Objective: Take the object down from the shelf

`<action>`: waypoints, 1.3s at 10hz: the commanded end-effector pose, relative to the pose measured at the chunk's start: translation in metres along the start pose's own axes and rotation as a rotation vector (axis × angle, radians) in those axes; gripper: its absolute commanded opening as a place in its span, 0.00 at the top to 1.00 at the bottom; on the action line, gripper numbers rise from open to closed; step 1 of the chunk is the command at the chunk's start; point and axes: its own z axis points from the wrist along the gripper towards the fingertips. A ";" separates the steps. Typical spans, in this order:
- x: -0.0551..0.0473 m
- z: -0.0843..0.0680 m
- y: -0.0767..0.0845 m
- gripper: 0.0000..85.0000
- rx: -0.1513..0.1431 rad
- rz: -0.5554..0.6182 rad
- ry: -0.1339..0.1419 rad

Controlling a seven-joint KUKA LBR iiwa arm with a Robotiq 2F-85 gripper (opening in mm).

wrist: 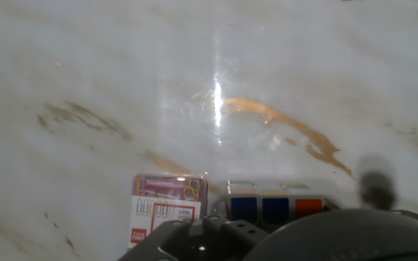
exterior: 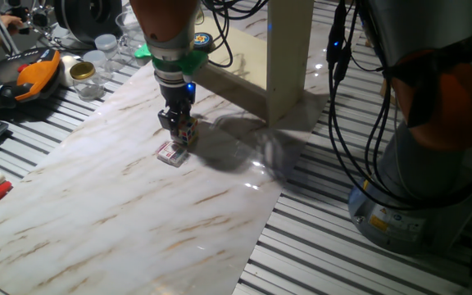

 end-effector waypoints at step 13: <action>-0.002 -0.010 0.001 0.00 -0.021 0.024 -0.015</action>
